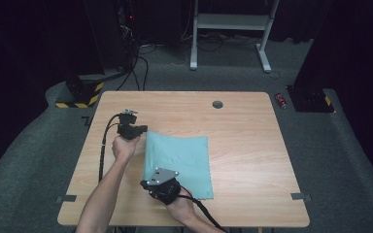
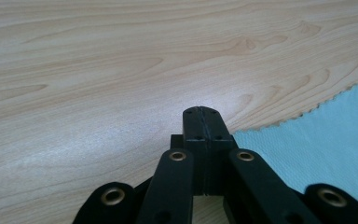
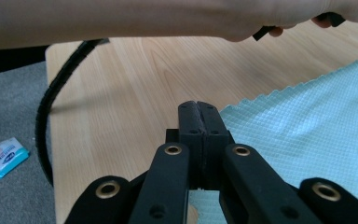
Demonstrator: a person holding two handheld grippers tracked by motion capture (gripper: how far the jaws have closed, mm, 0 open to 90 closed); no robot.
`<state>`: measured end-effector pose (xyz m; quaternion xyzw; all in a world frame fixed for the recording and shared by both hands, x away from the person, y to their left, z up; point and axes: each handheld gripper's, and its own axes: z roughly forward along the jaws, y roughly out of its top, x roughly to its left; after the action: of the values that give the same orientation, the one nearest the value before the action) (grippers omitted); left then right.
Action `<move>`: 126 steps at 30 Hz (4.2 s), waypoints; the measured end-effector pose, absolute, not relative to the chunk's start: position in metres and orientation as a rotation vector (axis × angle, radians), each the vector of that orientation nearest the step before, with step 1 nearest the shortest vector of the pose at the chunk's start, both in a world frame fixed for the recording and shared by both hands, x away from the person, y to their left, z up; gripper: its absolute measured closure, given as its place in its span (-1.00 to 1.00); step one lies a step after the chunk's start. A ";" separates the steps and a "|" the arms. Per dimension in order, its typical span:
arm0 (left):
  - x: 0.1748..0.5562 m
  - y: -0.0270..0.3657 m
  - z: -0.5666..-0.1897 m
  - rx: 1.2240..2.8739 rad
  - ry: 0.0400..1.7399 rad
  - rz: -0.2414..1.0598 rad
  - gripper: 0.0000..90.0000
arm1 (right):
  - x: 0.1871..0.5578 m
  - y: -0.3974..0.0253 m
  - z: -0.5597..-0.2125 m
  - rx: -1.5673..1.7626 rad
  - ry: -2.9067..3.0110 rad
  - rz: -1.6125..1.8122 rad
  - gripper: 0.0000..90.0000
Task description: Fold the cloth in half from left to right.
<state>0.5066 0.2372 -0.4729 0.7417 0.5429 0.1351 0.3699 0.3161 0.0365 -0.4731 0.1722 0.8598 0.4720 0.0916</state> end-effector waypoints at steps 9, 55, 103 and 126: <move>0.505 0.230 -0.463 1.908 1.347 0.343 1.00 | 0.312 0.022 -0.471 0.532 2.519 1.428 1.00; 0.527 0.096 -0.477 2.022 1.122 0.226 1.00 | 0.294 -0.098 -0.513 0.887 2.369 1.353 1.00; 0.532 0.040 -0.493 2.080 1.036 0.206 1.00 | 0.283 -0.126 -0.518 0.944 2.325 1.200 1.00; 0.534 0.029 -0.502 2.109 1.024 0.227 0.99 | 0.289 -0.137 -0.522 1.016 2.341 1.142 0.95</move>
<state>0.5344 0.0291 -0.5021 0.8272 0.4015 0.0890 0.3830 0.2890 -0.1369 -0.5216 0.3579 0.8249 0.4024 0.1720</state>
